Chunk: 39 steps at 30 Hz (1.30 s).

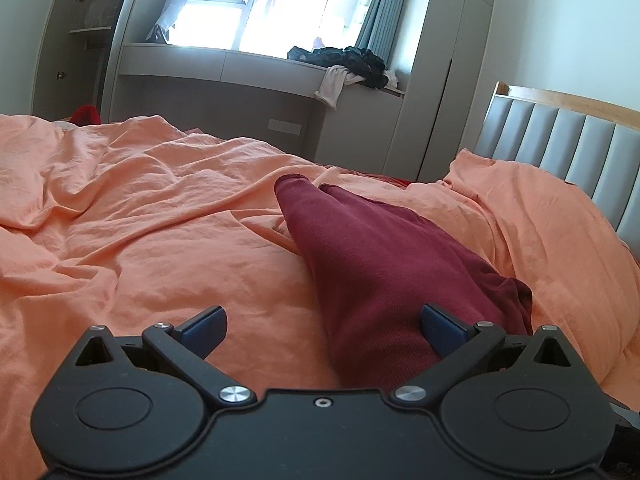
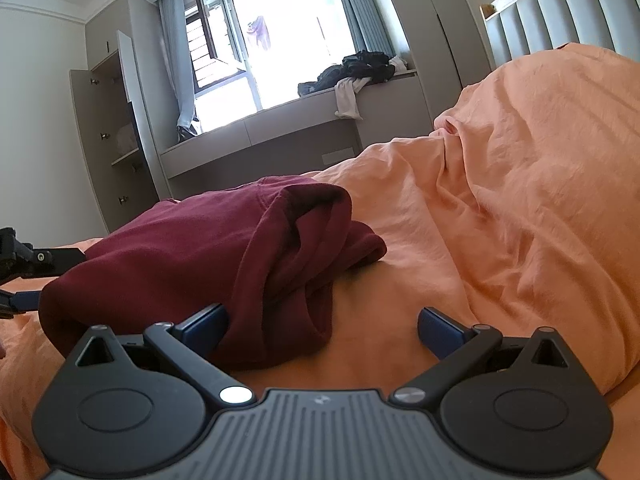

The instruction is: Fold small clothes

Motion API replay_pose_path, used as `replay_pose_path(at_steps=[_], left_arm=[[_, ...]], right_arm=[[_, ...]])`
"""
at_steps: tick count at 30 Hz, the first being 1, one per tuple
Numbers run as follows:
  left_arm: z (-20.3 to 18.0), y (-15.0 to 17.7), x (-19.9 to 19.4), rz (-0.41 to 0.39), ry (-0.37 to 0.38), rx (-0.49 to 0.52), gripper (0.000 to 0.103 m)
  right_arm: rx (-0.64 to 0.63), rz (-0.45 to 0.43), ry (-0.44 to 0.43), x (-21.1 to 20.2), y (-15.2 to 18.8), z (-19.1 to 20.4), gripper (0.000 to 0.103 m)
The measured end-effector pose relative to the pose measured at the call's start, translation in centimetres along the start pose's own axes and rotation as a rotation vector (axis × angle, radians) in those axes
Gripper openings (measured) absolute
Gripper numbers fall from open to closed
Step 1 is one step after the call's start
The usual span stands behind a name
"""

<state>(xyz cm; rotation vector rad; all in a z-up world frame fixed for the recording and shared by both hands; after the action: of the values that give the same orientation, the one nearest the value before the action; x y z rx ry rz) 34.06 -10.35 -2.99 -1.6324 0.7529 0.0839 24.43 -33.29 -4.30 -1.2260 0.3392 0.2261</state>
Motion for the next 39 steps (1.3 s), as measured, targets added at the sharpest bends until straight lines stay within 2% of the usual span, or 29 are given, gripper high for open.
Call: replay_pose_path(at_steps=[12, 17, 19, 23, 26, 28, 31, 33, 36, 39], left_arm=[[0.4, 0.1, 0.4, 0.021, 0.014, -0.032, 0.103], [0.7, 0.2, 0.6, 0.031, 0.018, -0.046, 0.103], [0.7, 0.2, 0.8, 0.034, 0.023, -0.051, 0.103], [0.7, 0.2, 0.8, 0.032, 0.023, -0.043, 0.103], [0.6, 0.3, 0.9, 0.03, 0.023, -0.037, 0.103], [0.6, 0.2, 0.9, 0.029, 0.022, -0.033, 0.103], [0.4, 0.2, 0.9, 0.025, 0.022, -0.021, 0.103], [0.4, 0.1, 0.9, 0.025, 0.025, -0.017, 0.103], [0.4, 0.1, 0.9, 0.025, 0.03, -0.018, 0.103], [0.3, 0.1, 0.9, 0.026, 0.034, -0.016, 0.103]], right_arm=[[0.006, -0.011, -0.006, -0.4, -0.2, -0.1, 0.103], [0.012, -0.149, -0.048, -2.7, -2.1, -0.3, 0.103], [0.013, -0.17, -0.074, -2.6, -3.7, -0.4, 0.103], [0.057, -0.106, -0.14, 0.7, -6.5, -1.0, 0.103], [0.156, -0.033, -0.187, 4.3, -7.7, -2.0, 0.103], [0.211, 0.011, -0.187, 6.6, -8.2, -2.7, 0.103], [0.148, 0.036, -0.212, 9.2, -8.8, -2.1, 0.102], [0.141, 0.07, -0.237, 10.5, -8.8, -1.9, 0.093], [0.163, 0.122, -0.298, 11.7, -7.6, -2.0, 0.089], [0.257, 0.123, -0.354, 12.0, -6.2, -3.1, 0.086]])
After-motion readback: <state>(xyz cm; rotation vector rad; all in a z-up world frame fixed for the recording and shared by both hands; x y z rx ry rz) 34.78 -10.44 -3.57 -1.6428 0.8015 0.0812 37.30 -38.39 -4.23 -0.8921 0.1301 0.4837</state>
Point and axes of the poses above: each gripper's, at about its wrist camera, not at the fingertips, and x roughly the way its jaws point, z to its left, y to its underside, the point moved 8 cm from there along x, roughly the way its jaws point, and after that the axes turned 3 degrees about z, right-handed, at the moved point
